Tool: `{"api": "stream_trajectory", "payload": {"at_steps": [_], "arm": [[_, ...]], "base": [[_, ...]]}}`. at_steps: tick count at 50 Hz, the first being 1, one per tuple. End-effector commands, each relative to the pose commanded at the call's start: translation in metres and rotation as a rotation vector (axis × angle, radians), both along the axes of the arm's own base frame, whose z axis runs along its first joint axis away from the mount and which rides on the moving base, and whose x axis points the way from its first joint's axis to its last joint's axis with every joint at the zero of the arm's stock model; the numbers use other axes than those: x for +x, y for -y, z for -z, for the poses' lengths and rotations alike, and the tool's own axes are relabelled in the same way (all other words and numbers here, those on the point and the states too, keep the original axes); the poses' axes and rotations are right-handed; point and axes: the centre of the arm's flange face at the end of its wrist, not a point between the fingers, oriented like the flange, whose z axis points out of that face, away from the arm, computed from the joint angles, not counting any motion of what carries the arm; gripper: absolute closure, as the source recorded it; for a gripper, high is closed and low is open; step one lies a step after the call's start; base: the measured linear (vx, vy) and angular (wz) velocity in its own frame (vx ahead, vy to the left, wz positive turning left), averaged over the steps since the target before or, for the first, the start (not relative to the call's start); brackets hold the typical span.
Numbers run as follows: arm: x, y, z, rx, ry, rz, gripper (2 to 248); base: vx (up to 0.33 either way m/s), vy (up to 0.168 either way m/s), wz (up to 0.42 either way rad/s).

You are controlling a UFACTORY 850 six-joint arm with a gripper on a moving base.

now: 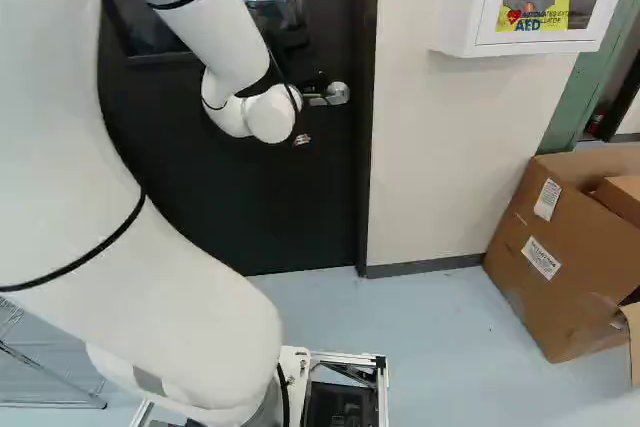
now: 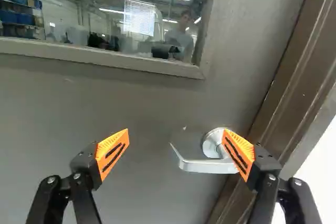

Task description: Open the door and move inside

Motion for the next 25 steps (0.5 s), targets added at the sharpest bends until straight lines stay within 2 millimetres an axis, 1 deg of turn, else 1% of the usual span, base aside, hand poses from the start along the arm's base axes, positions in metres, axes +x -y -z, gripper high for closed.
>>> {"api": "stream_trajectory", "payload": {"at_steps": [25], "arm": [[0.025,0.001,-0.002,-0.001,0.002,-0.002,3]], "base": [[0.000,0.000,0.000]]}}
